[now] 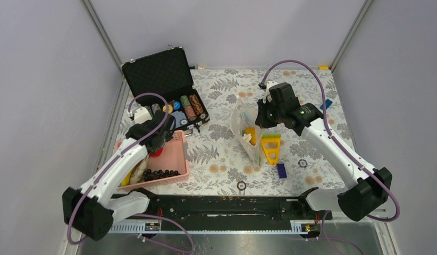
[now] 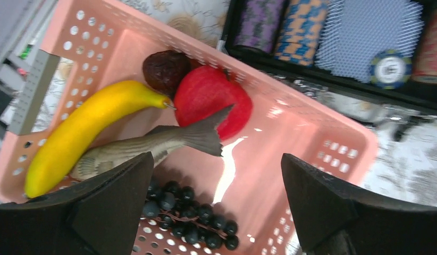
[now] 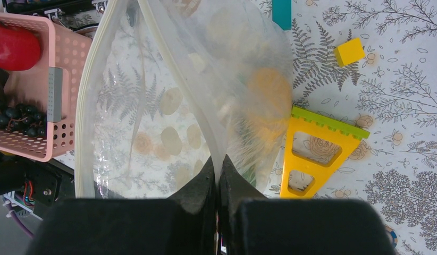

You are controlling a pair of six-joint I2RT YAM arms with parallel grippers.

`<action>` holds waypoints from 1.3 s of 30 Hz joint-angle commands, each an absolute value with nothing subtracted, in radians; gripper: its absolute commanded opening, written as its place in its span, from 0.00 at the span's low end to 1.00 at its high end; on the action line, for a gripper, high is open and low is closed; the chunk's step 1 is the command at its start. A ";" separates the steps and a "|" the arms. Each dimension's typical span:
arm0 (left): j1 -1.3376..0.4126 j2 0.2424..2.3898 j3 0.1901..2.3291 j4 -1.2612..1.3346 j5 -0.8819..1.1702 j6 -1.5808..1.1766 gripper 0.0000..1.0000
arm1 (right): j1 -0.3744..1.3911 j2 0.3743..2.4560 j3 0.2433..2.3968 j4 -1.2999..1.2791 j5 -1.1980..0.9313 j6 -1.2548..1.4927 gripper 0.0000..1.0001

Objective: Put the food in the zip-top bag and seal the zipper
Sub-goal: Pick up the fake fish from the bin.

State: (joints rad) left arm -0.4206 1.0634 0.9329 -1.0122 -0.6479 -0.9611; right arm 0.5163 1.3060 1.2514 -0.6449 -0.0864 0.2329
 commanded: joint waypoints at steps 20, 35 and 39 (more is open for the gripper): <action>-0.389 1.384 0.952 -0.904 -0.797 -0.795 0.62 | 0.520 1.336 1.302 -0.684 -0.017 0.232 0.04; -0.389 1.381 0.940 -1.005 -0.871 -0.918 0.41 | 0.519 1.373 1.317 -0.695 -0.018 0.225 0.04; -0.389 1.375 0.934 -1.007 -0.903 -0.927 0.33 | 0.520 1.373 1.315 -0.693 -0.018 0.225 0.04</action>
